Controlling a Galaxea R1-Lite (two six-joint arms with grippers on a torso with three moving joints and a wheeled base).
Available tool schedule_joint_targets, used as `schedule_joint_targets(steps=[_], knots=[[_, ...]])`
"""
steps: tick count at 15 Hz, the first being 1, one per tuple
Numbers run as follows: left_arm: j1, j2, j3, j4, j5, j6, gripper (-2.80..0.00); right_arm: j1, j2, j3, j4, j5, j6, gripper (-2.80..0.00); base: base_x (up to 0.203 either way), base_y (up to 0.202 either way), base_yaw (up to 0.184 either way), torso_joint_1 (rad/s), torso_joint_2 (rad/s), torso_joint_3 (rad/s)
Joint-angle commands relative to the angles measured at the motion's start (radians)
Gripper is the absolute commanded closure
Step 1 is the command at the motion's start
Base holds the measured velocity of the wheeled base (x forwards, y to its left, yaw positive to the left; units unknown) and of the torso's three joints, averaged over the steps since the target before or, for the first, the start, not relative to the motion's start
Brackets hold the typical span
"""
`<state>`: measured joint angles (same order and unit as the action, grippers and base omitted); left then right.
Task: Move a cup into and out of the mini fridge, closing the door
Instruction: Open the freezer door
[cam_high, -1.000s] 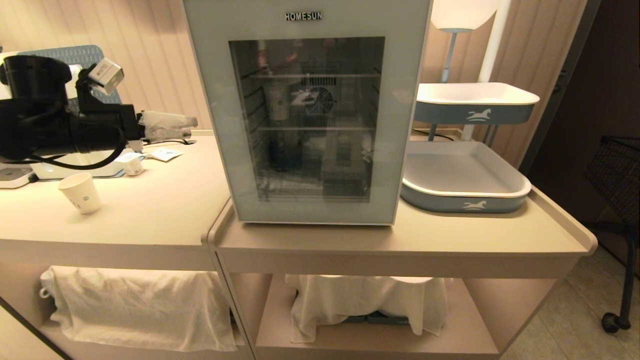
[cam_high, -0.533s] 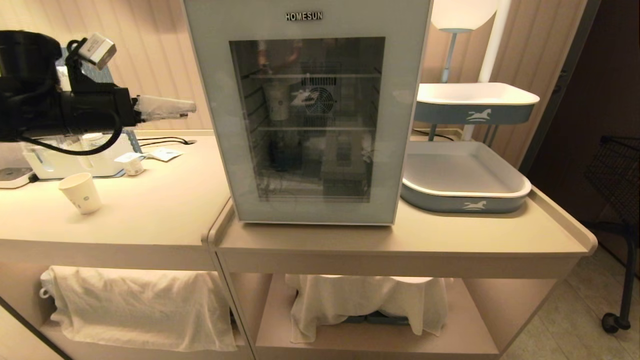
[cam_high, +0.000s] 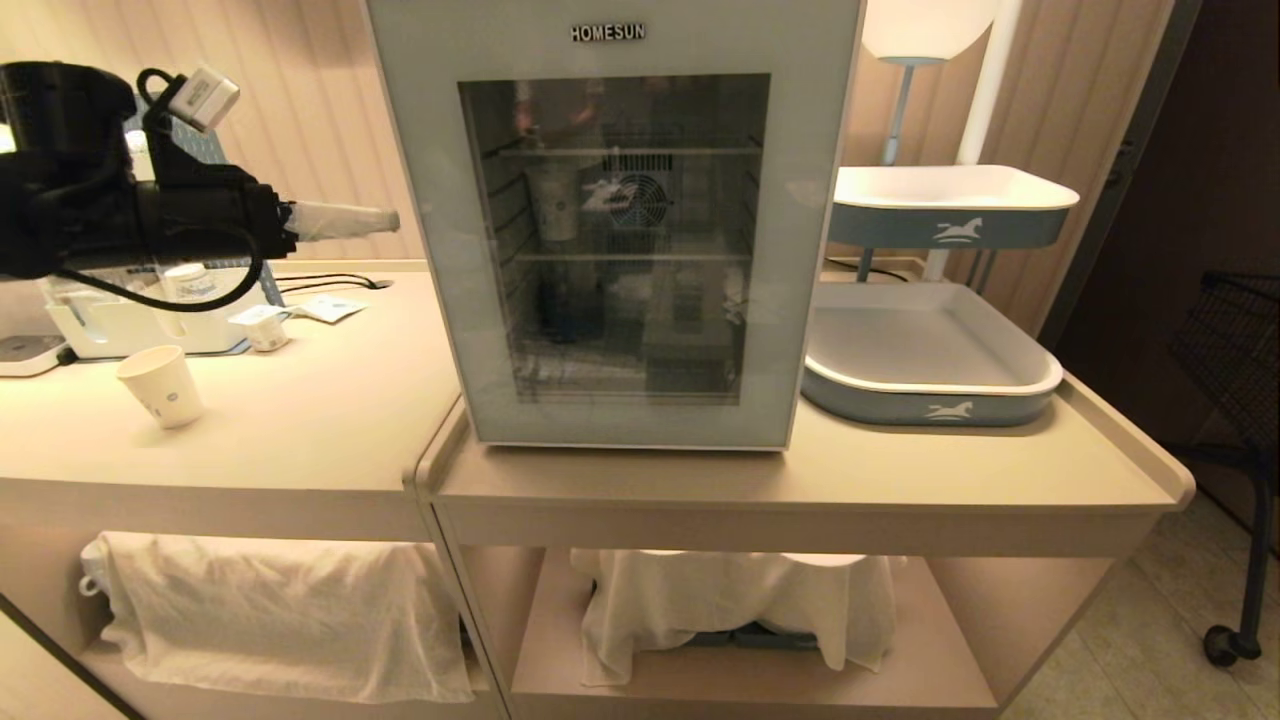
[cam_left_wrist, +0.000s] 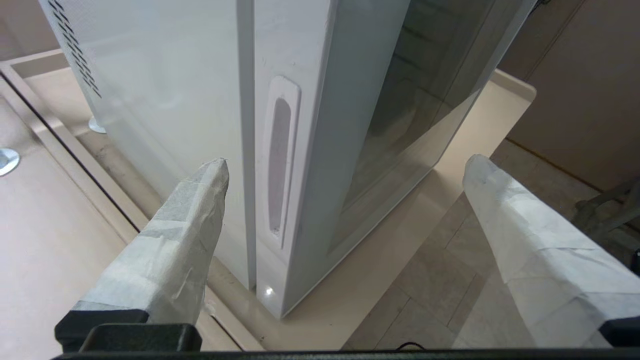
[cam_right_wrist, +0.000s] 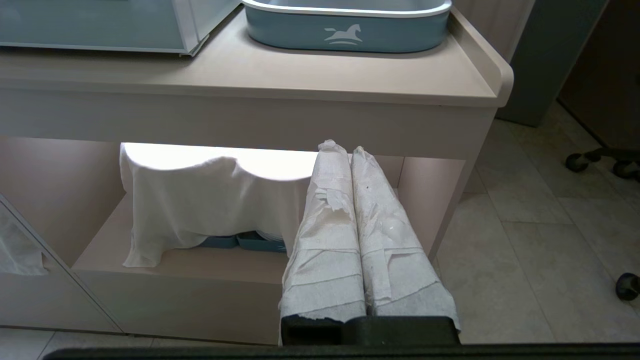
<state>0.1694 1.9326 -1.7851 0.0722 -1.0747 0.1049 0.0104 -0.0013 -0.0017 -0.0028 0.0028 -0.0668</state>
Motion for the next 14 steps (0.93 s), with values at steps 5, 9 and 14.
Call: schedule_joint_targets(steps=[5,9,14], knots=[[-0.033,0.013,-0.004,0.048,-0.004,0.006,-2.80,0.000,0.001,0.000,0.000,0.000,-0.001,0.00,0.000,0.000,0.000,0.000,0.00,0.000],[-0.046,0.012,-0.003,0.049,-0.004,-0.001,-2.80,0.000,0.001,0.000,0.000,0.000,-0.001,0.00,0.000,0.000,0.000,0.000,0.00,0.000],[-0.057,0.002,-0.008,0.043,-0.002,-0.008,-2.80,0.000,0.001,0.000,0.000,0.000,-0.001,0.00,0.000,0.000,0.000,0.000,0.00,0.000]])
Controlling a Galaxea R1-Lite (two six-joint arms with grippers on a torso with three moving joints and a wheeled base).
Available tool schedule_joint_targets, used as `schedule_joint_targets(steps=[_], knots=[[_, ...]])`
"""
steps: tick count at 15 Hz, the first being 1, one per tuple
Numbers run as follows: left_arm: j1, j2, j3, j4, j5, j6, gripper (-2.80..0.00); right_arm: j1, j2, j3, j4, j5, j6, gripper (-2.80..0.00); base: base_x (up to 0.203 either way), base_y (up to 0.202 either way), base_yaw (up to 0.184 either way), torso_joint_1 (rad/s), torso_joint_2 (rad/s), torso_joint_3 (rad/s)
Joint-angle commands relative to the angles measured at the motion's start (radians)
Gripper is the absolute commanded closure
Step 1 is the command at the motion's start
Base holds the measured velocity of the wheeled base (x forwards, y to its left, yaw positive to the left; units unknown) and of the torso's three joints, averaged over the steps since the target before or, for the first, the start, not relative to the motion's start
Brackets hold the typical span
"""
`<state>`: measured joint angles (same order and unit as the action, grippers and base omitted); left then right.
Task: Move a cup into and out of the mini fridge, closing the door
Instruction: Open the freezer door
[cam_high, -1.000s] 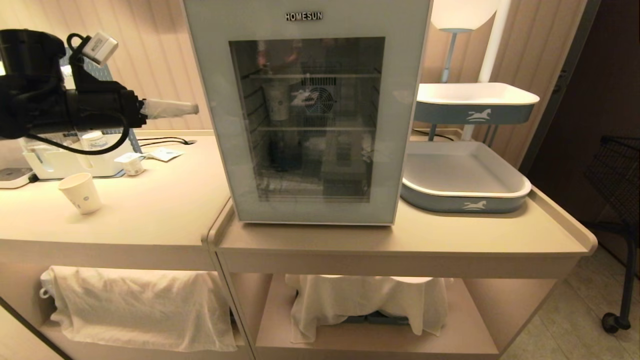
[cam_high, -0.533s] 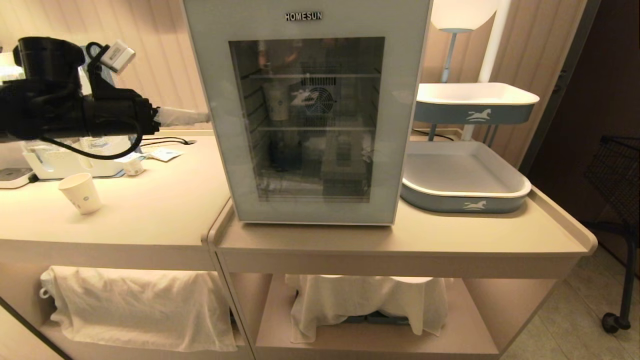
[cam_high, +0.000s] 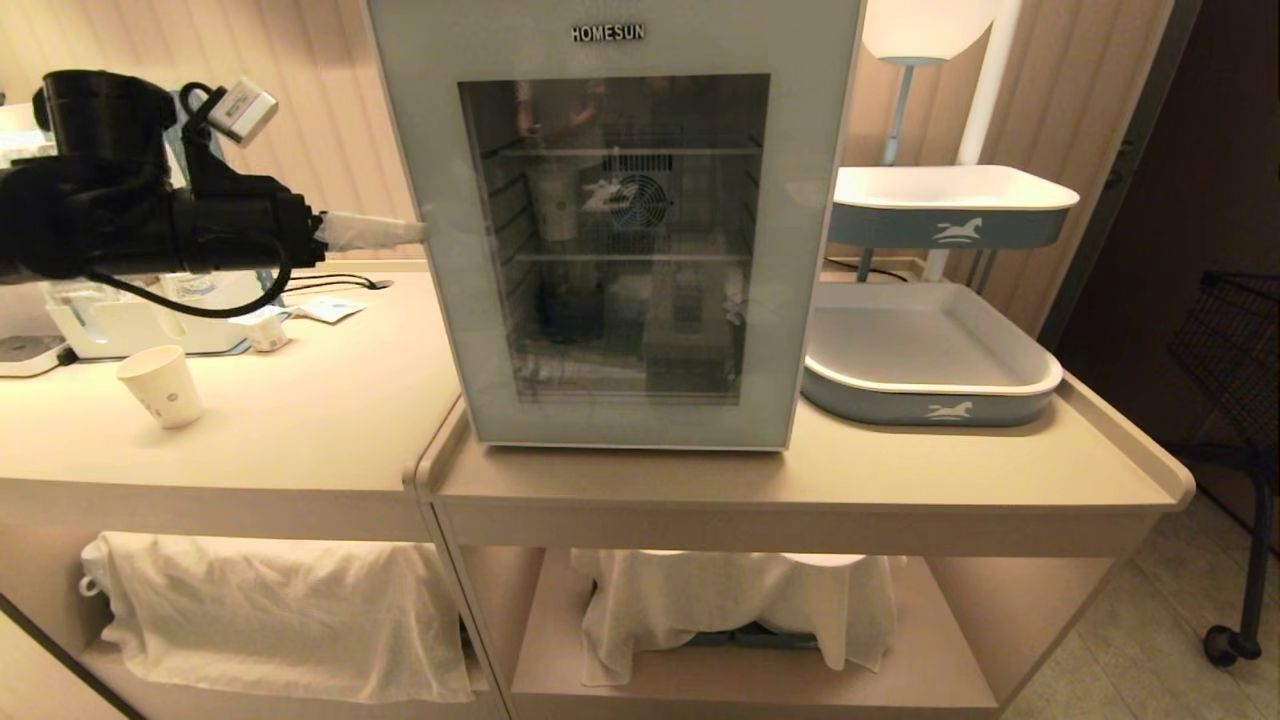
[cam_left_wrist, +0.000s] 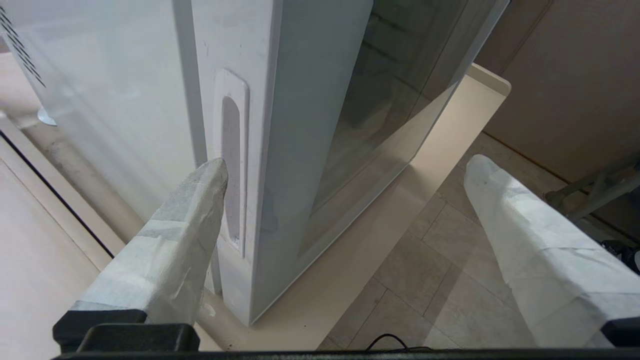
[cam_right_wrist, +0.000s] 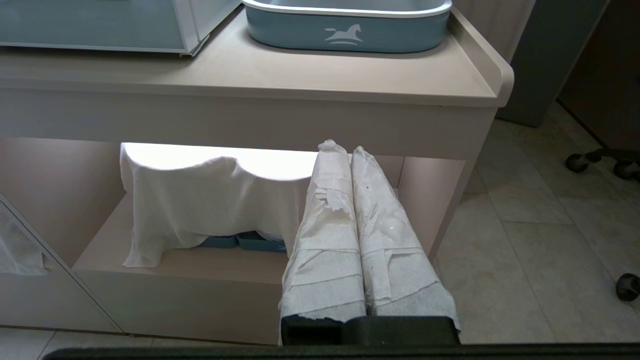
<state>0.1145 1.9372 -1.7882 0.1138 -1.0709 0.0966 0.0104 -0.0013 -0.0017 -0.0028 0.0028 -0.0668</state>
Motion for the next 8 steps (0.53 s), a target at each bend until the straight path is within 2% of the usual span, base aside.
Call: schedule_joint_targets(steps=[1,8], knots=[[-0.002,-0.003,-0.005,0.001,-0.006,-0.001,-2.80,0.000,0.001,0.000,0.000,0.000,-0.001,0.00,0.000,0.000,0.000,0.000,0.00,0.000],[-0.019,0.008,-0.017,-0.006,-0.004,-0.006,-2.80,0.000,0.001,0.000,0.000,0.000,-0.001,0.00,0.000,0.000,0.000,0.000,0.00,0.000]])
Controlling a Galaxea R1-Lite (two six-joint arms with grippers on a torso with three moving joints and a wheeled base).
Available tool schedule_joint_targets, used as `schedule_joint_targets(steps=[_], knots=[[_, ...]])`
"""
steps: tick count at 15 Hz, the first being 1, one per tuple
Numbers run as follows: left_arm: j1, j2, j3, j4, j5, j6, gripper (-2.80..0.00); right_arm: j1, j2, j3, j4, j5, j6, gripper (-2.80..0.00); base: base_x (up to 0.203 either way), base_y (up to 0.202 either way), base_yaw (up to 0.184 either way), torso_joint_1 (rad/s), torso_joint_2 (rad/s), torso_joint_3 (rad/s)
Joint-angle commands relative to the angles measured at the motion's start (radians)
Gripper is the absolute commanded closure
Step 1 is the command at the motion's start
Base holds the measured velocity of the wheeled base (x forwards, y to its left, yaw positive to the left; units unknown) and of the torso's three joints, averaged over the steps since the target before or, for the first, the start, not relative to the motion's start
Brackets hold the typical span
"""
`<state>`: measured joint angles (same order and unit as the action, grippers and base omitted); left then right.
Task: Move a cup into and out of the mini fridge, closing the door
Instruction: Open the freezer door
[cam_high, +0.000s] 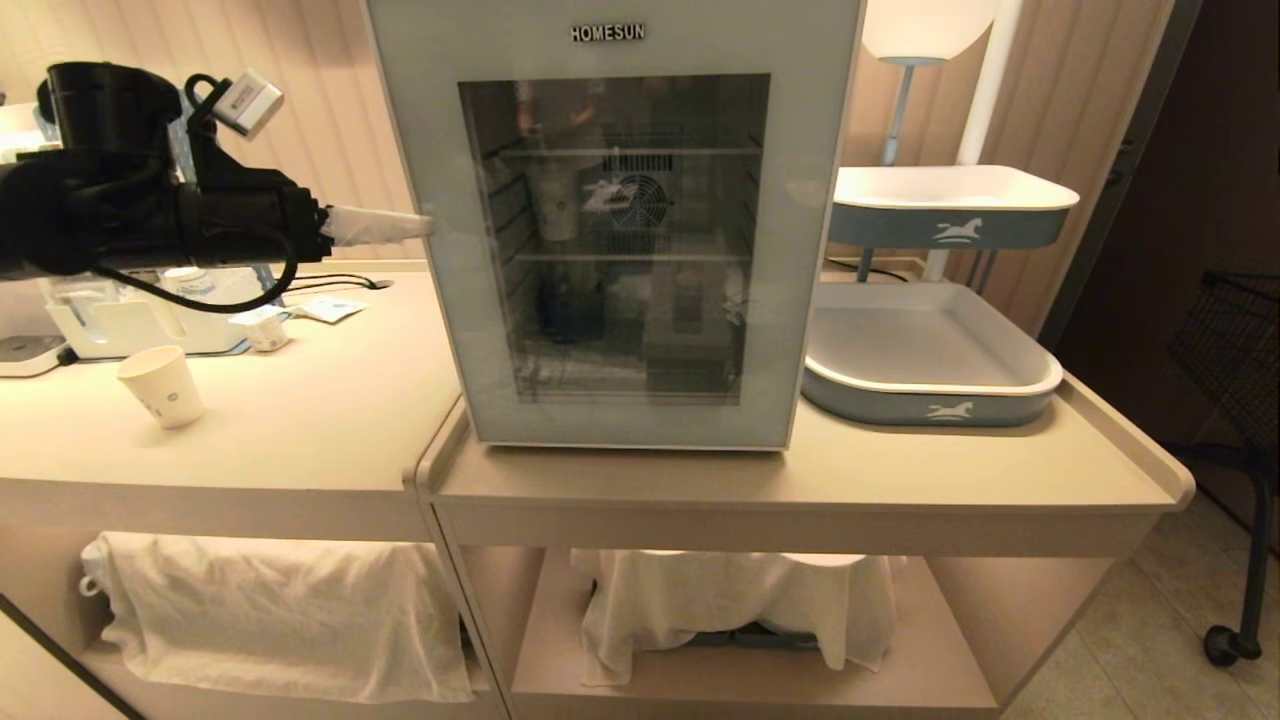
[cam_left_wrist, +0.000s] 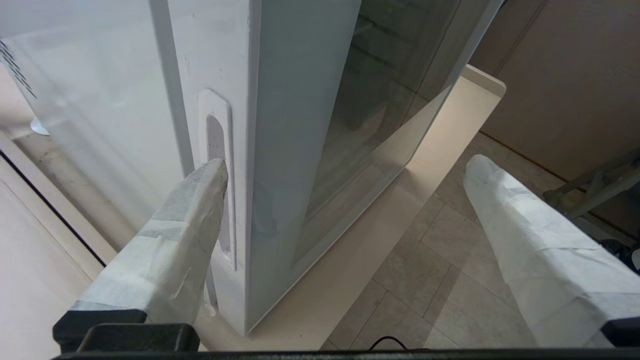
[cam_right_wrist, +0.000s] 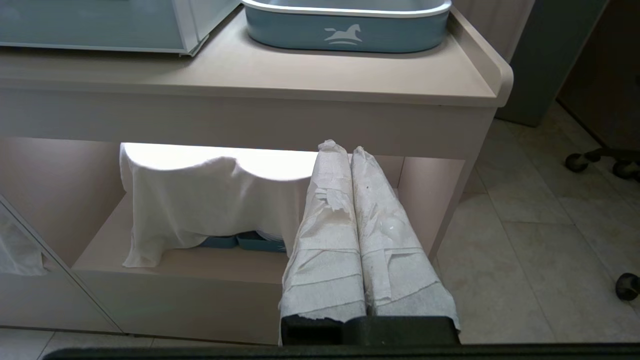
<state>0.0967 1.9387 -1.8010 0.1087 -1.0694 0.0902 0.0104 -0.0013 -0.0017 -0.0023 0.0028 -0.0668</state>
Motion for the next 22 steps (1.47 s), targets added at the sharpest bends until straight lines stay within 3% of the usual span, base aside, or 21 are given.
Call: schedule_joint_targets(steps=[1,10,12,15,22], knots=[[-0.012,0.006,-0.011,0.005,-0.006,-0.001,-2.80,0.000,0.001,0.000,-0.001,0.000,-0.001,0.00,0.000,0.000,0.000,0.000,0.00,0.000],[-0.028,0.034,-0.020,-0.012,-0.006,-0.016,-2.80,0.000,0.001,0.000,-0.001,0.000,-0.001,0.00,0.000,0.000,0.000,0.000,0.00,0.000],[-0.026,0.034,-0.012,-0.009,-0.001,0.029,-2.80,0.000,0.001,0.000,-0.001,0.000,-0.001,0.00,0.000,0.000,0.000,0.000,0.00,0.000],[-0.026,0.031,0.009,-0.006,0.062,0.035,-2.80,0.000,0.001,0.000,-0.001,0.000,-0.001,0.00,0.000,0.000,0.000,0.000,0.00,0.000],[-0.026,0.048,-0.001,-0.007,0.094,0.075,-2.80,0.000,0.001,0.000,-0.001,0.000,-0.001,0.00,0.000,0.000,0.000,0.000,0.00,0.000]])
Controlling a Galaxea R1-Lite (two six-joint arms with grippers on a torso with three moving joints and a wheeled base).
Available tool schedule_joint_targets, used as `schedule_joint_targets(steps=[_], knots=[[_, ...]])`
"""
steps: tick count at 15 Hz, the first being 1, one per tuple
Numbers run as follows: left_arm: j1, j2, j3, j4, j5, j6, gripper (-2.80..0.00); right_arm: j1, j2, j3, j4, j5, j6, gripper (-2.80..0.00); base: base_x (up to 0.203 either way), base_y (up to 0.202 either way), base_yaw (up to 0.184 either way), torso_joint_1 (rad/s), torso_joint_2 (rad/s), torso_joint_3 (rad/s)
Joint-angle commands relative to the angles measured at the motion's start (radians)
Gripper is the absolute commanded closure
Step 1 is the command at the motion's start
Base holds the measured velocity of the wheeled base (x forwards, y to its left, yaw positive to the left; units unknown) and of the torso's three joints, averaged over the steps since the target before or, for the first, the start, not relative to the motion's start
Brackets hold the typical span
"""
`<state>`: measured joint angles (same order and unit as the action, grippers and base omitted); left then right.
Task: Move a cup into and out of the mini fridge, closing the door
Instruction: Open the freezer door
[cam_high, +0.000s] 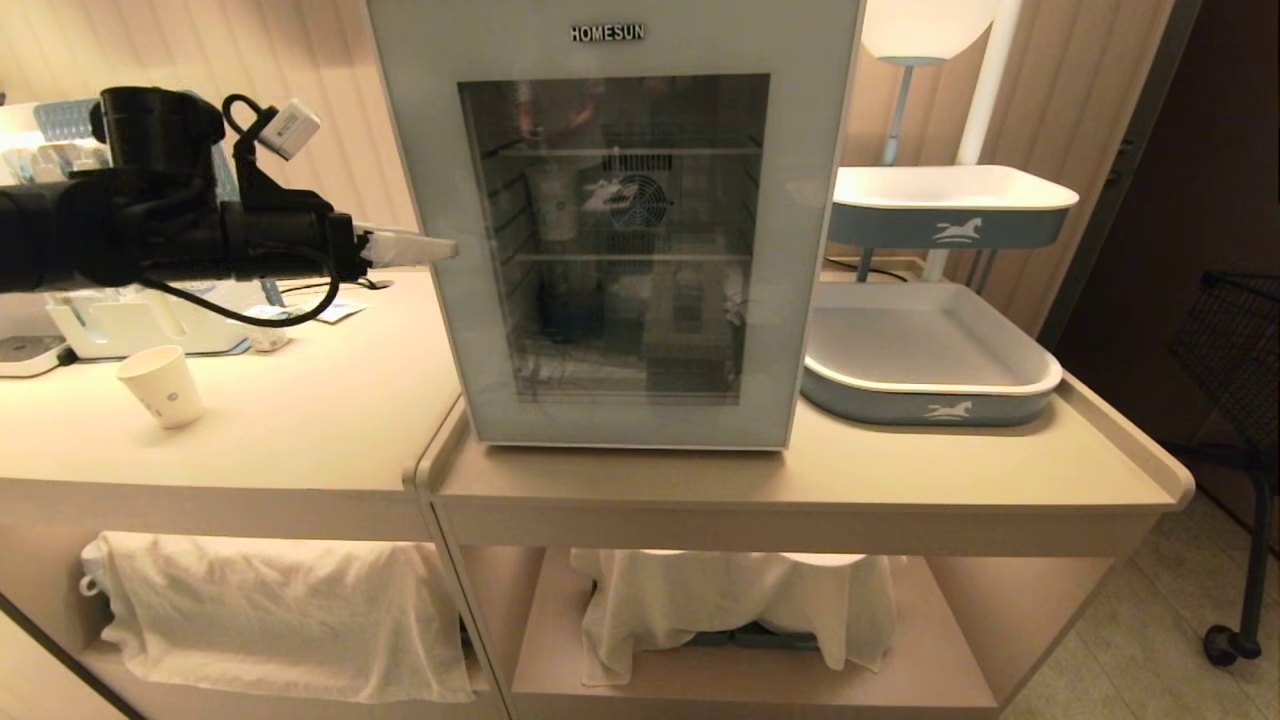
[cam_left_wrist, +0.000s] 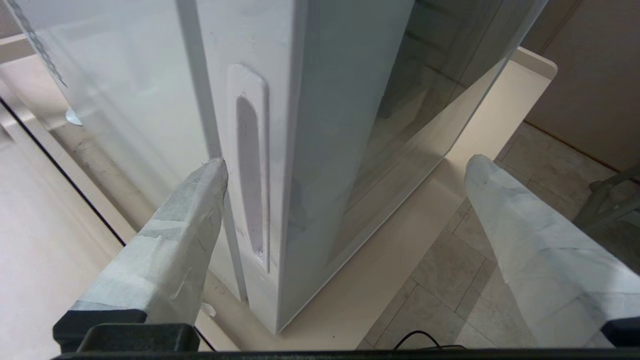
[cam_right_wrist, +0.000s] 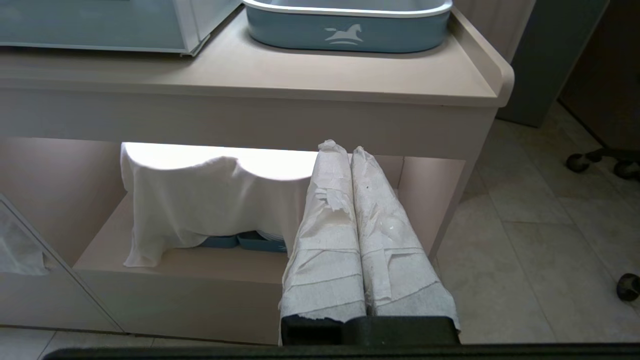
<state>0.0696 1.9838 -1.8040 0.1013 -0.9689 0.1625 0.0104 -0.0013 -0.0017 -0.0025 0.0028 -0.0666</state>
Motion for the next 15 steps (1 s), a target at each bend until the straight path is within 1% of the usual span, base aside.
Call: schedule_joint_targets(steps=[1,5,9,13,15], knots=[[0.001,0.003,0.000,0.003,-0.005,-0.007,-2.80,0.000,0.001,0.000,-0.001,0.000,-0.001,0.00,0.000,0.000,0.000,0.000,0.00,0.000],[-0.012,-0.001,0.003,0.004,-0.008,-0.012,-2.80,0.000,0.001,0.000,-0.001,0.000,-0.001,0.00,0.000,0.000,0.000,0.000,0.00,0.000],[-0.027,-0.019,0.032,0.003,-0.008,-0.020,-2.80,0.000,0.001,0.000,-0.001,0.000,-0.001,0.00,0.000,0.000,0.000,0.000,0.00,0.000],[-0.032,-0.057,0.069,0.001,-0.008,-0.042,-2.80,0.000,0.001,0.000,-0.001,0.000,-0.001,0.00,0.000,0.000,0.000,0.000,0.00,0.000],[-0.033,-0.045,0.060,-0.003,-0.007,-0.043,-2.80,0.000,0.001,0.000,-0.001,0.000,-0.001,0.00,0.000,0.000,0.000,0.000,0.00,0.000]])
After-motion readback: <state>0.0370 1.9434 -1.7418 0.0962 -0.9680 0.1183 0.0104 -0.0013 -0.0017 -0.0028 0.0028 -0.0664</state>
